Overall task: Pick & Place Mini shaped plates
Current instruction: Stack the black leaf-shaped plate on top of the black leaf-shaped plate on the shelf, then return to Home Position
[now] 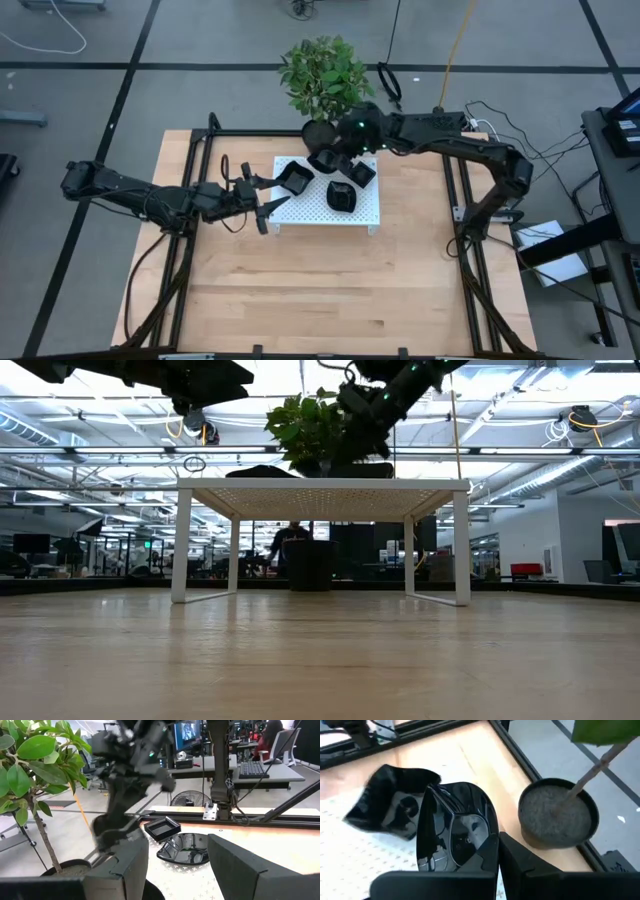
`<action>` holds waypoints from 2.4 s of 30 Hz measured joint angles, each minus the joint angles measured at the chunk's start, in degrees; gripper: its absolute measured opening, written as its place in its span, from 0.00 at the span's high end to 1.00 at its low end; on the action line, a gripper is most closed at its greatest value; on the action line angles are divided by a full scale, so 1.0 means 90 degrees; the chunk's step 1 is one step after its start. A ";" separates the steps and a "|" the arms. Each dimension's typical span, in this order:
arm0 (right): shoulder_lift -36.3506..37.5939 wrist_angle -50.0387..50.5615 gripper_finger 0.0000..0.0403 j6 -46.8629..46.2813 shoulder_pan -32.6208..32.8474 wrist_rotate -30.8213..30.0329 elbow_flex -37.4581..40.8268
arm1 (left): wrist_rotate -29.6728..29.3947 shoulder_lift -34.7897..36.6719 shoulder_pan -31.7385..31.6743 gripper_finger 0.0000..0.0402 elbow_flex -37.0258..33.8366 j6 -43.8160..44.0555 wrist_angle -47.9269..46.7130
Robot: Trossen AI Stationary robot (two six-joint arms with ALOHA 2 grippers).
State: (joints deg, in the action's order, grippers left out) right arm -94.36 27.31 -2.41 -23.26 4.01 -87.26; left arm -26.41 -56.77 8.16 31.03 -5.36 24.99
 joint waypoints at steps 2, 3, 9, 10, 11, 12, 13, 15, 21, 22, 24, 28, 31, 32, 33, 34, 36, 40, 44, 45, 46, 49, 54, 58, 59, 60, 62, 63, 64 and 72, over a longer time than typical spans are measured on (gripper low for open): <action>0.0192 0.0297 1.00 -0.0094 0.0115 -0.0021 0.0000 | 0.0000 0.0000 0.0000 0.48 0.0000 -0.0008 0.0000; 0.0280 0.0364 1.00 -0.0170 0.0199 -0.0062 0.0000 | 0.0000 0.0000 0.0000 0.48 0.0000 -0.0012 0.0001; 0.0788 0.1255 1.00 -0.0829 0.0933 -0.0976 -0.0002 | 0.0000 0.0000 0.0000 0.48 0.0000 -0.0005 -0.0010; 0.0846 0.1436 1.00 -0.0990 0.1093 -0.1204 0.0000 | 0.0000 0.0000 0.0000 0.48 0.0000 0.0025 -0.0007; 0.0890 0.1486 1.00 -0.1133 0.1275 -0.1456 0.0016 | -0.0002 0.0000 0.0000 0.48 0.0000 0.0064 -0.0007; 0.0926 0.1449 1.00 -0.1262 0.1449 -0.1696 0.0062 | -0.0001 0.0000 0.0000 0.48 0.0000 0.0084 -0.0011; 0.0985 0.1428 1.00 -0.1379 0.1619 -0.1902 0.0146 | -0.0001 0.0000 0.0000 0.48 0.0000 0.0089 -0.0018; 0.1043 0.1493 1.00 -0.1650 0.1919 -0.2207 0.0323 | -0.0002 0.0000 0.0000 0.48 0.0000 0.0091 -0.0017; 0.1072 0.1053 1.00 -0.2319 0.2508 -0.3275 0.0857 | -0.0002 0.0000 0.0000 0.48 0.0000 0.0112 -0.0015; 0.1070 0.0952 1.00 -0.2385 0.2590 -0.3357 0.0962 | -0.0002 0.0000 0.0000 0.48 0.0000 0.0134 -0.0018; 0.1070 0.0664 1.00 -0.2508 0.2714 -0.3472 0.1200 | -0.0002 0.0000 0.0000 0.48 0.0000 0.0195 -0.0047; 0.1065 0.0212 1.00 -0.2661 0.2831 -0.3716 0.1560 | -0.0002 0.0000 0.0000 0.48 0.0000 0.0295 -0.0100; 0.1065 0.0111 1.00 -0.2662 0.2897 -0.3991 0.1636 | -0.0002 0.0000 0.0000 0.48 0.0000 0.0295 -0.0105; 0.1067 0.0102 1.00 -0.2663 0.2918 -0.4028 0.1648 | -0.0002 0.0000 0.0000 0.48 0.0000 0.0295 -0.0107; 0.1067 0.0104 1.00 -0.2663 0.2938 -0.4099 0.1659 | -0.0002 0.0000 0.0000 0.48 0.0000 0.0295 -0.0116; 0.1067 0.0115 1.00 -0.2660 0.2960 -0.4112 0.1663 | -0.0002 0.0000 0.0000 0.48 0.0000 0.0295 -0.0129; 0.1067 0.0129 0.99 -0.2662 0.3003 -0.4130 0.1664 | -0.0002 0.0000 0.0000 0.48 0.0000 0.0295 -0.0143; 0.1067 0.0129 0.95 -0.2660 0.3119 -0.4136 0.1664 | -0.0002 0.0000 0.0000 0.48 0.0000 0.0293 -0.0143; 0.1067 0.0170 0.89 -0.2651 0.3269 -0.4131 0.1664 | -0.0002 0.0000 0.0000 0.48 0.0000 0.0293 -0.0143; 0.1067 0.0198 0.87 -0.2632 0.3312 -0.4124 0.1664 | -0.0002 0.0000 0.0000 0.48 0.0000 0.0295 -0.0146; 0.1067 0.0206 0.85 -0.2604 0.3354 -0.4128 0.1664 | -0.0002 0.0000 0.0000 0.48 0.0000 0.0295 -0.0153; 0.1067 0.0165 0.78 -0.2379 0.3447 -0.4138 0.1664 | -0.0002 0.0000 0.0000 0.48 0.0000 0.0295 -0.0195; 0.1067 0.0133 0.71 -0.1733 0.3521 -0.4389 0.1664 | -0.0002 0.0000 0.0000 0.48 0.0000 0.0296 -0.0192; 0.1067 0.0129 0.67 -0.1342 0.3514 -0.4456 0.1664 | -0.0009 0.0000 0.0000 0.48 0.0000 0.0348 -0.0185; 0.1067 0.0114 0.67 -0.1252 0.3514 -0.4455 0.1664 | -0.0012 0.0000 0.0000 0.48 0.0000 0.0354 -0.0185; 0.1067 0.0079 0.67 -0.1156 0.3520 -0.4445 0.1664 | -0.0013 0.0000 0.0000 0.48 0.0000 0.0369 -0.0179; 0.1094 0.0033 0.67 -0.0901 0.3573 -0.4436 0.1664 | -0.0028 0.0000 0.0000 0.48 0.0000 0.0370 -0.0161; 0.1121 0.0057 0.67 -0.0740 0.3619 -0.4431 0.1664 | -0.0045 0.0000 0.0000 0.48 0.0000 0.0371 -0.0147; 0.1136 0.0061 0.68 -0.0584 0.3667 -0.4432 0.1664 | -0.0049 0.0000 0.0000 0.48 0.0000 0.0383 -0.0143; 0.1167 0.0083 0.67 0.0191 0.4161 -0.4452 0.1664 | -0.0061 0.0000 0.0000 0.48 0.0000 0.0447 -0.0146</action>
State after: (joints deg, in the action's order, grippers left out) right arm -83.86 28.06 -0.69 14.19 -36.06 -72.29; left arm -26.96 -56.77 8.16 31.03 -1.34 23.68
